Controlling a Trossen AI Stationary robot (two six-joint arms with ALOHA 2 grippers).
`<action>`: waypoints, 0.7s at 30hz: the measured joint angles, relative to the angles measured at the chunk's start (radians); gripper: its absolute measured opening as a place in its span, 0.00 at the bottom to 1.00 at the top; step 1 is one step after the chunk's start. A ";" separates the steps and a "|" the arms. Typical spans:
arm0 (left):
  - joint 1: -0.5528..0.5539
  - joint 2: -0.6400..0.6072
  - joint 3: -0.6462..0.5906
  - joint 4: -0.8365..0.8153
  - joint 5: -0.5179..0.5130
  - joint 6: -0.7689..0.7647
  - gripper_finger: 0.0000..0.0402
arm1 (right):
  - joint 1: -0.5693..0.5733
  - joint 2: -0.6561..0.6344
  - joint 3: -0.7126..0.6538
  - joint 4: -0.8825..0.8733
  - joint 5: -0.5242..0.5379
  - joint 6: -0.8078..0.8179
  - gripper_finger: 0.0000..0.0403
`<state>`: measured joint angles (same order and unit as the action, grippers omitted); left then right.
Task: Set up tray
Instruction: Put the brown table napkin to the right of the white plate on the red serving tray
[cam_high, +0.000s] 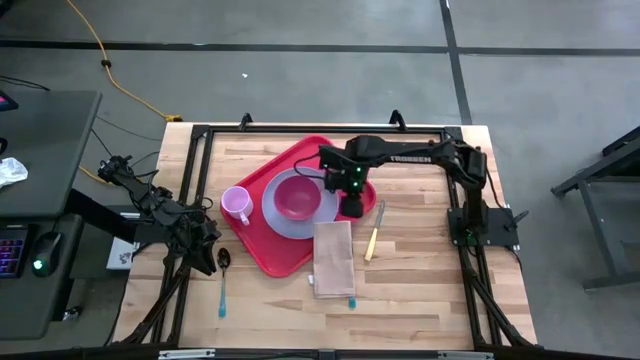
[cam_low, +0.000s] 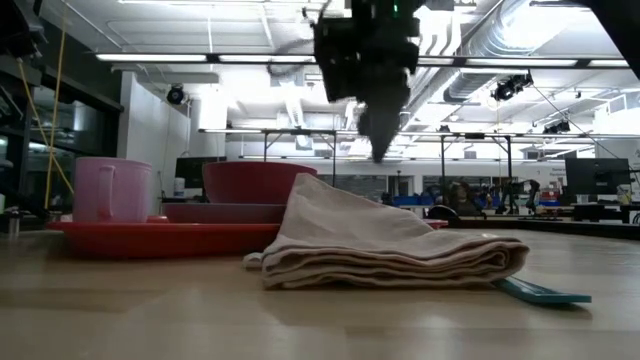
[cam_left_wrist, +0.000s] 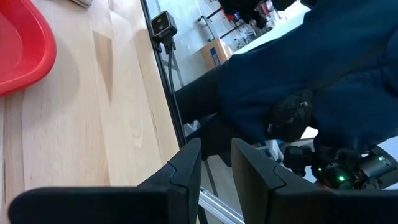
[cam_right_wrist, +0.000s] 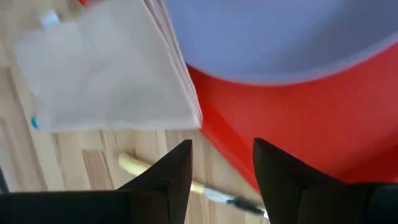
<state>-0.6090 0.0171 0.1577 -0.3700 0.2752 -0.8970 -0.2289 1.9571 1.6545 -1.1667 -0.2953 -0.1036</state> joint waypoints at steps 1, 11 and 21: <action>0.000 0.000 0.000 0.000 0.000 -0.005 0.29 | -0.007 0.000 -0.025 -0.001 -0.011 0.002 0.36; 0.000 0.000 0.000 0.000 0.001 -0.111 0.29 | -0.034 -0.009 -0.134 0.071 -0.080 0.011 0.36; 0.000 0.000 0.000 0.000 0.007 -0.164 0.29 | -0.056 -0.043 -0.135 0.100 -0.131 -0.123 0.37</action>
<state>-0.6090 0.0172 0.1577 -0.3698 0.2825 -1.0612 -0.2852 1.9140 1.5196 -1.0667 -0.4265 -0.2261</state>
